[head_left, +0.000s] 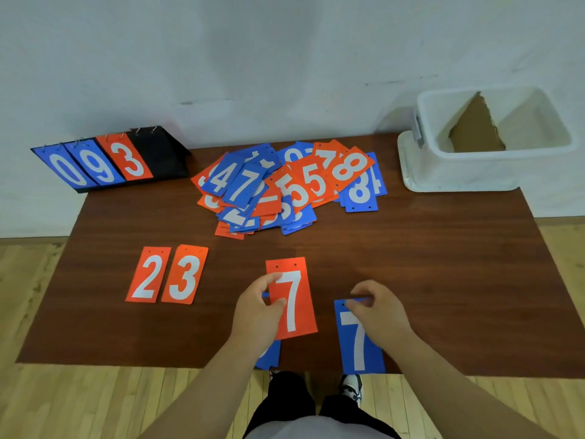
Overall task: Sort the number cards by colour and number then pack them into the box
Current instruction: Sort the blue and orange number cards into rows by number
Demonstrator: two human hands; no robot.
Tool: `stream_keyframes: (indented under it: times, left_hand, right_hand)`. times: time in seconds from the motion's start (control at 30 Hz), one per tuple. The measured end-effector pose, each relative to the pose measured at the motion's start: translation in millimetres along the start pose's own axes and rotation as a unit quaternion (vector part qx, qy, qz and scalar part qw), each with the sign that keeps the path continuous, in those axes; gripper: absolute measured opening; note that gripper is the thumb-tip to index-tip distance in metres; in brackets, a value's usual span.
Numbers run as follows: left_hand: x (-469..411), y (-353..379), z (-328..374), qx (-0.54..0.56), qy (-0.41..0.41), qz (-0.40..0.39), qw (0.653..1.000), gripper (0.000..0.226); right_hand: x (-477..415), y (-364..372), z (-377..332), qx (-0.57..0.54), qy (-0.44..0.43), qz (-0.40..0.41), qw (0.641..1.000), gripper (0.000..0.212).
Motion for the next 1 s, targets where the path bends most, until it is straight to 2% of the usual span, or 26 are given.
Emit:
stream_keyframes:
  times: [0.07,0.13,0.23,0.33,0.47,0.73,0.87,1.0]
  left_hand:
    - [-5.6,3.6,3.8,0.001,0.016,-0.006,1.000,0.051]
    - [-11.9,9.8,12.3,0.009,0.043,-0.009,0.999,0.052]
    - [-28.3,23.4,33.2,-0.006,0.091,-0.015,0.996,0.052]
    - [-54.9,41.4,52.5,-0.061,0.133,-0.032,0.989,0.053]
    - [-88.2,70.4,58.8,-0.143,0.170,-0.049,0.974,0.055]
    - [-111.8,106.0,56.4,-0.300,0.235,-0.053,0.923,0.048]
    - [-112.5,100.5,52.6,-0.361,0.225,-0.007,0.905,0.049]
    - [-108.4,97.0,55.2,-0.376,0.210,-0.030,0.902,0.053]
  right_hand:
    - [-7.6,2.9,-24.2,-0.094,-0.004,-0.044,0.995,0.021]
    - [-16.2,6.6,-43.0,-0.114,-0.012,-0.085,0.990,0.029]
    - [-31.3,2.5,-57.6,-0.126,-0.006,-0.061,0.990,0.031]
    - [-49.7,-11.0,-58.8,-0.086,-0.001,0.011,0.996,0.028]
    - [-75.9,-21.3,-41.6,-0.021,-0.014,0.059,0.998,0.028]
    - [-102.2,-18.0,-5.6,0.151,-0.027,0.062,0.986,0.034]
    - [-102.9,-20.9,-8.0,0.206,-0.023,0.069,0.976,0.039]
    - [-103.0,-24.6,-15.4,0.232,-0.005,0.048,0.972,0.041]
Point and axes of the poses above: each hand's wrist, its own x-axis away from the middle knuckle, its own y-axis out of the palm, z = x × y, the point moved 2 cm from there along -x, towards the middle knuckle, and after that the axes turned 10 degrees about -x, right-handed, at the moved point
